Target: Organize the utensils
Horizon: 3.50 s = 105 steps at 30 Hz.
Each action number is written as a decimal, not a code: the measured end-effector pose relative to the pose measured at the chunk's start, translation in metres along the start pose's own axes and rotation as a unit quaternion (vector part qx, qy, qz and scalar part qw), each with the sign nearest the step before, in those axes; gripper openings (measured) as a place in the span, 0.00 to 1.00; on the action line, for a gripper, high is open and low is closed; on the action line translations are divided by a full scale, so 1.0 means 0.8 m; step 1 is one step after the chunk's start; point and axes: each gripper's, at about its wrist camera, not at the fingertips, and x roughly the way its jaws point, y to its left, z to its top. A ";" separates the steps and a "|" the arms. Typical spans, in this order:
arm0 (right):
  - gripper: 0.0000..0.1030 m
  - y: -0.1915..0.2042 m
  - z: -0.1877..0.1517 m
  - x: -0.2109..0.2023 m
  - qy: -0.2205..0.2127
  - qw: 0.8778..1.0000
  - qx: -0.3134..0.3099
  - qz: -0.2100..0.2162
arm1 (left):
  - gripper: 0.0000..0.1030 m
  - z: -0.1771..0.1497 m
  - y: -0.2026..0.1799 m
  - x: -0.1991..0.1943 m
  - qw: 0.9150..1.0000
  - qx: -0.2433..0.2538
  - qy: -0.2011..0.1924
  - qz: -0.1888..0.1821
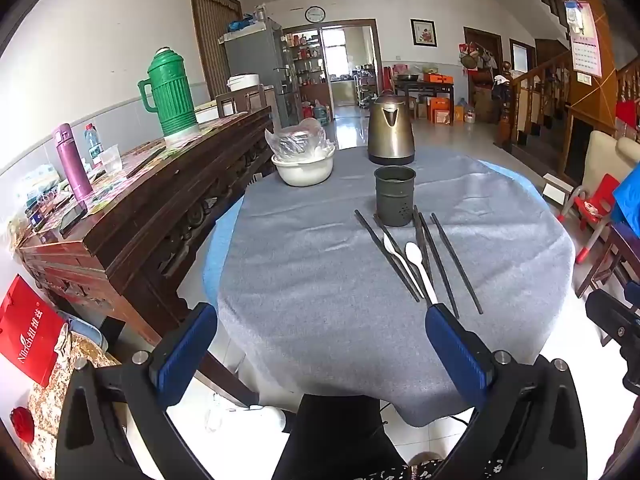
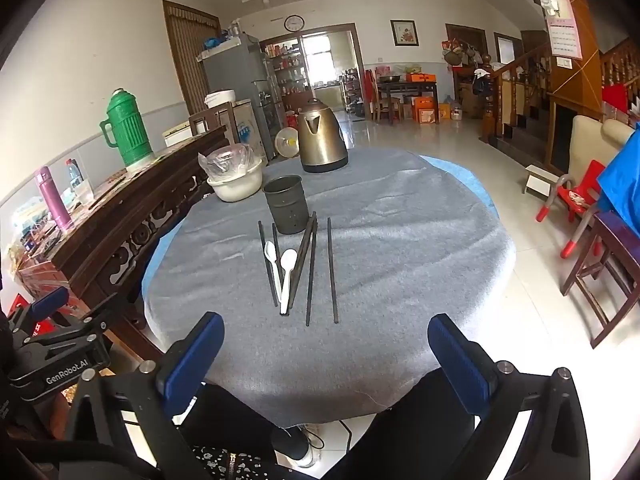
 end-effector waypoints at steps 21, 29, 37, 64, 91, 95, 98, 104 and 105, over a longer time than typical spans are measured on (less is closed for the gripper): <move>1.00 0.008 0.005 -0.001 -0.006 1.000 -0.003 0.004 | 1.00 -0.001 0.003 0.001 1.000 -0.001 -0.002 -0.001; 1.00 0.009 0.009 -0.002 -0.009 1.000 0.004 0.012 | 1.00 -0.001 0.002 0.001 1.000 -0.003 -0.003 0.000; 1.00 0.012 0.009 0.001 0.002 1.000 -0.006 0.004 | 1.00 0.000 0.003 0.000 1.000 -0.004 -0.002 0.000; 1.00 0.001 0.013 0.050 0.043 0.999 -0.011 -0.008 | 1.00 -0.003 0.008 0.042 0.999 -0.018 0.037 -0.008; 1.00 -0.088 0.118 0.394 0.219 0.966 0.125 0.055 | 0.85 0.077 0.018 0.372 0.964 -0.106 0.230 -0.086; 0.99 -0.080 0.124 0.418 0.232 0.963 0.115 0.073 | 0.74 0.088 0.012 0.417 0.952 -0.137 0.258 -0.095; 0.99 -0.074 0.133 0.425 0.219 0.967 0.103 0.081 | 0.69 0.093 0.002 0.431 0.950 -0.137 0.262 -0.096; 0.99 -0.057 0.148 0.398 0.148 0.989 0.005 0.022 | 0.69 0.097 -0.002 0.432 0.959 -0.111 0.248 -0.076; 0.99 -0.058 0.150 0.395 0.146 0.989 0.002 0.021 | 0.69 0.098 0.000 0.432 0.960 -0.110 0.247 -0.076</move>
